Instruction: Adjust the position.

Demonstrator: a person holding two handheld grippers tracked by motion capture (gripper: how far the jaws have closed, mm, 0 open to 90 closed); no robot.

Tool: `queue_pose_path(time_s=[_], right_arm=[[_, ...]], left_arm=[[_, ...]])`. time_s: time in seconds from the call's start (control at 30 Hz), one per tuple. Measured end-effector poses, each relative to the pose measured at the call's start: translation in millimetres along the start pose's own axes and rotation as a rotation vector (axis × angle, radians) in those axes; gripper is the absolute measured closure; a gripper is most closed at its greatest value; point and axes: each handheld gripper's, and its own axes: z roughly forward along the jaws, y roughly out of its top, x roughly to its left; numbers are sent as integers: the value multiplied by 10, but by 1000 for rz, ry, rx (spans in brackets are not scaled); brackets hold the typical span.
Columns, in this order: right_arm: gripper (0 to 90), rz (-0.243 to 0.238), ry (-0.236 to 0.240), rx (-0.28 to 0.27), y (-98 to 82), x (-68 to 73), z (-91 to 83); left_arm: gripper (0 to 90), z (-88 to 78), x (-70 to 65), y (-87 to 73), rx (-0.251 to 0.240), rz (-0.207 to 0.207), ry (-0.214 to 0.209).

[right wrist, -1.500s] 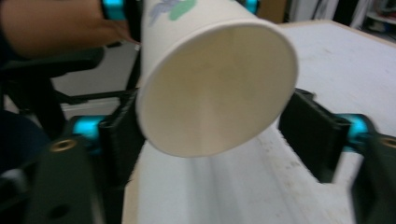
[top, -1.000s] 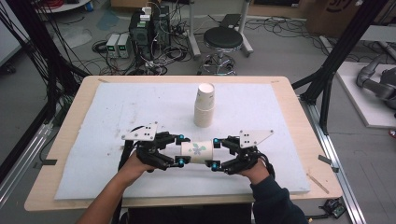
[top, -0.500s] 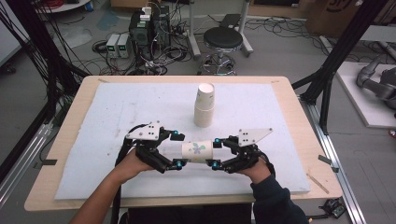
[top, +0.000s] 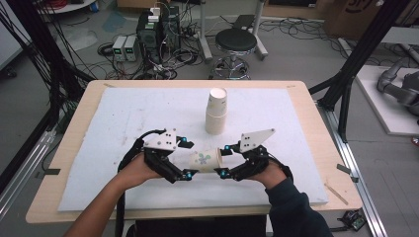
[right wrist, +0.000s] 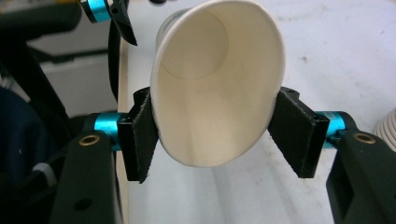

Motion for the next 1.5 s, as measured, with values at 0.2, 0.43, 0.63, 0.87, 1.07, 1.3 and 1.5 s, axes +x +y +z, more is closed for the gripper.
queue_pose_path(time_s=[0.2, 0.43, 0.63, 0.87, 1.07, 1.3, 1.5], right_arm=[[367, -36, -4, 103, 131, -10, 36], [367, -70, -1, 196, 272, 1, 79], [366, -121, -17, 309, 404, 29, 139], [366, -172, -19, 411, 509, 74, 227], [367, -201, -2, 448, 546, 94, 293], [367, -197, 2, 467, 555, 109, 308], [350, -190, 11, 469, 557, 93, 337]], left_arm=[[154, 73, -2, 23, 55, 12, -11], [161, 161, 5, 28, 115, 15, -23], [174, 227, 4, 25, 156, 19, -32], [203, 296, 3, 20, 183, 20, -50], [261, 384, 15, 3, 225, 9, -76], [372, 410, 20, -9, 234, 24, -119], [371, 439, 22, -53, 222, -1, -123]])
